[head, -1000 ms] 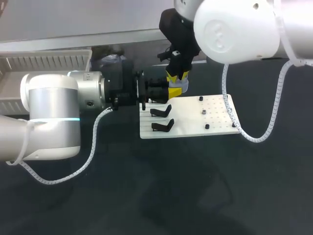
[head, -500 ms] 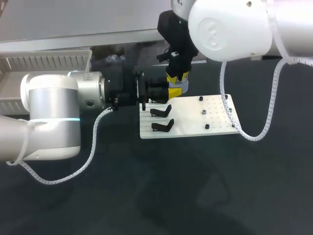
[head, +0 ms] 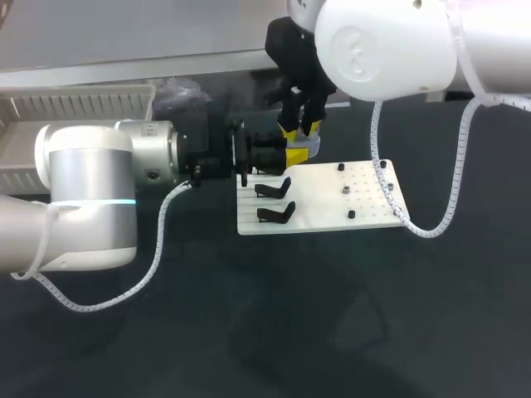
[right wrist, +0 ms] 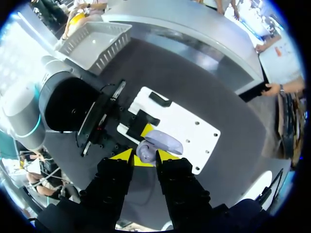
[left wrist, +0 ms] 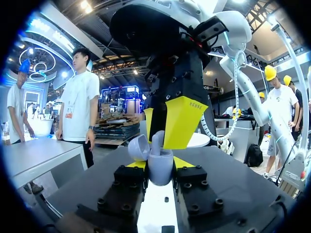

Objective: Pick up each earbud case from the left stands, insert the matching earbuds, close the lid, and place the case in the box.

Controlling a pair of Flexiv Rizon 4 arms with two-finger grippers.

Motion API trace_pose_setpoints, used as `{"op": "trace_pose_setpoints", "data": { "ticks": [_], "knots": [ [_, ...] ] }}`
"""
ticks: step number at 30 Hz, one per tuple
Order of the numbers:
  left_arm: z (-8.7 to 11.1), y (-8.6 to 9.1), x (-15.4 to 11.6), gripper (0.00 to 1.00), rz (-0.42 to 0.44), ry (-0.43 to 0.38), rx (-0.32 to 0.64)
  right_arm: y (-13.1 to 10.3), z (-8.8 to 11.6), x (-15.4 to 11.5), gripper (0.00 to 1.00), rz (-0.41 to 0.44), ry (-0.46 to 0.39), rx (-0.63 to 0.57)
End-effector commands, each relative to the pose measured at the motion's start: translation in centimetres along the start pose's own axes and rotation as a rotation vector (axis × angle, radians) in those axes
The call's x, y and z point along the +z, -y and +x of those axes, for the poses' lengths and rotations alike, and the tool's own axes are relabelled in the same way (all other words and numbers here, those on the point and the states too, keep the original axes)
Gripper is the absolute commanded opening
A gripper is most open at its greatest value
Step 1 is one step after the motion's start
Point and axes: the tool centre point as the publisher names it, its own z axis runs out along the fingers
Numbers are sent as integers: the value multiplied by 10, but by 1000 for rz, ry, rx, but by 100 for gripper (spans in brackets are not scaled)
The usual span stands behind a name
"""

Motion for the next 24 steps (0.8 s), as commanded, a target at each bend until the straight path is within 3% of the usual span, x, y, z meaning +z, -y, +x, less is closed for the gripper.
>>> {"op": "trace_pose_setpoints", "data": {
  "ticks": [1,20,24],
  "knots": [
    [0,1,-1,0,-3,3,2,1,-2,1,29,1,-4,1],
    [0,1,-1,0,-3,3,2,-3,-5,-12,33,1,20,11],
    [0,1,-1,0,-3,3,2,6,-12,-18,31,3,48,22]
  ]
}}
